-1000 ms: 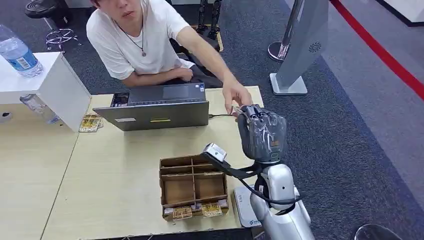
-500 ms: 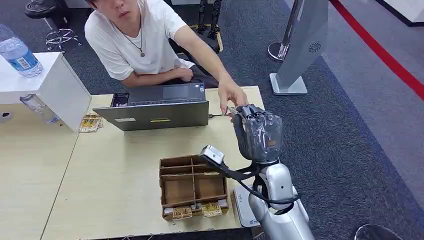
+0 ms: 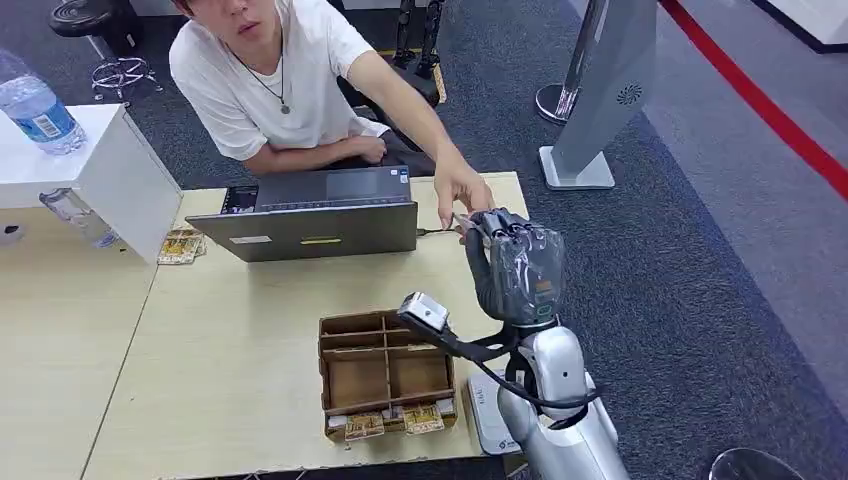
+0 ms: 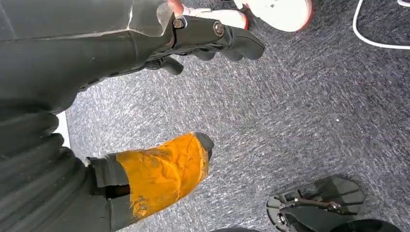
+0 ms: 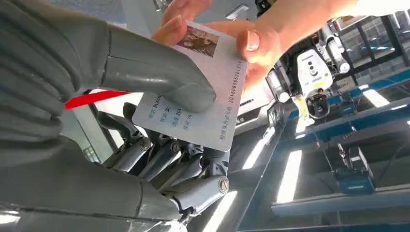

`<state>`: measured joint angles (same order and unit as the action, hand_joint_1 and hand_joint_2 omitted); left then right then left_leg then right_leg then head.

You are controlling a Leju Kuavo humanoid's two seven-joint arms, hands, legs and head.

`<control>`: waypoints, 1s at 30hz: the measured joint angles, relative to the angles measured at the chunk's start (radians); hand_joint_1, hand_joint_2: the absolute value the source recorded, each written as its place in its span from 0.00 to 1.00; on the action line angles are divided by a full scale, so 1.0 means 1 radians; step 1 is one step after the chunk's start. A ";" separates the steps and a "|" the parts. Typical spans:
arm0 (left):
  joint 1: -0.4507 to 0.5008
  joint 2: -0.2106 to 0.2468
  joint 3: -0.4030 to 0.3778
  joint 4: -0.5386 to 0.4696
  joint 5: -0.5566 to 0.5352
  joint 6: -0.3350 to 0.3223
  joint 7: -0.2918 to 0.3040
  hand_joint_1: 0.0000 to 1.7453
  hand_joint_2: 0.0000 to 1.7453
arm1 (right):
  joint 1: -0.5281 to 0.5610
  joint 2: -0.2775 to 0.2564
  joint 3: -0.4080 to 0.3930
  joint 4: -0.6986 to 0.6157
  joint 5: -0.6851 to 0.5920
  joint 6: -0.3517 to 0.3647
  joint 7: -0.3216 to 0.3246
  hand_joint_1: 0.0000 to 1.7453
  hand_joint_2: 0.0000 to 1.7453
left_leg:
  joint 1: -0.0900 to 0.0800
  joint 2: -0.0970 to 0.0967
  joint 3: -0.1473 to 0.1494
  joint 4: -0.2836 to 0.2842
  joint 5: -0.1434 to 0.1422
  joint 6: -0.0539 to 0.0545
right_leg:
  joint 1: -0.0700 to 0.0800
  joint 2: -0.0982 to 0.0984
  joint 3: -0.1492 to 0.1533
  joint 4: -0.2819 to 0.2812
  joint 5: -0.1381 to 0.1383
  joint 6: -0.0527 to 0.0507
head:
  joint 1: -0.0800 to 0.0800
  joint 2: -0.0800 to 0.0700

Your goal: Pass the card to the sensor for recognition and then transmit it.

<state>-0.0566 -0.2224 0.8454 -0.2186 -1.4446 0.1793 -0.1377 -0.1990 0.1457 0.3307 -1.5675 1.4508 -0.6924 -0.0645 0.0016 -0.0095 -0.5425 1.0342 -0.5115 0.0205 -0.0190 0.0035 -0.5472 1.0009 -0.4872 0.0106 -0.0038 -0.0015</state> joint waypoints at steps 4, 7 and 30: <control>0.000 0.000 0.000 0.000 0.000 0.000 0.000 0.00 1.00 | 0.000 0.000 0.000 0.000 0.003 0.000 0.001 1.00 1.00 | 0.000 0.000 0.000 0.000 0.000 0.000 | 0.000 0.000 0.000 0.000 0.000 0.000 | 0.000 0.000; 0.000 0.000 0.000 0.000 0.000 0.000 0.000 0.00 1.00 | 0.000 0.000 0.000 0.000 0.006 0.000 0.002 1.00 1.00 | 0.000 0.000 0.000 0.000 0.000 0.000 | 0.000 0.000 0.000 0.000 0.000 0.000 | 0.000 0.000; 0.000 0.002 0.000 0.000 0.003 0.000 0.000 0.00 1.00 | -0.003 0.000 0.000 0.000 0.011 0.000 0.006 1.00 1.00 | 0.000 0.000 0.000 0.000 0.000 0.000 | 0.000 0.000 0.000 0.000 0.000 0.000 | 0.000 0.000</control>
<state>-0.0566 -0.2205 0.8457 -0.2186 -1.4420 0.1789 -0.1381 -0.2023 0.1457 0.3307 -1.5675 1.4614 -0.6924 -0.0584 0.0016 -0.0095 -0.5425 1.0342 -0.5115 0.0205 -0.0190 0.0035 -0.5472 1.0009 -0.4872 0.0106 -0.0038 -0.0015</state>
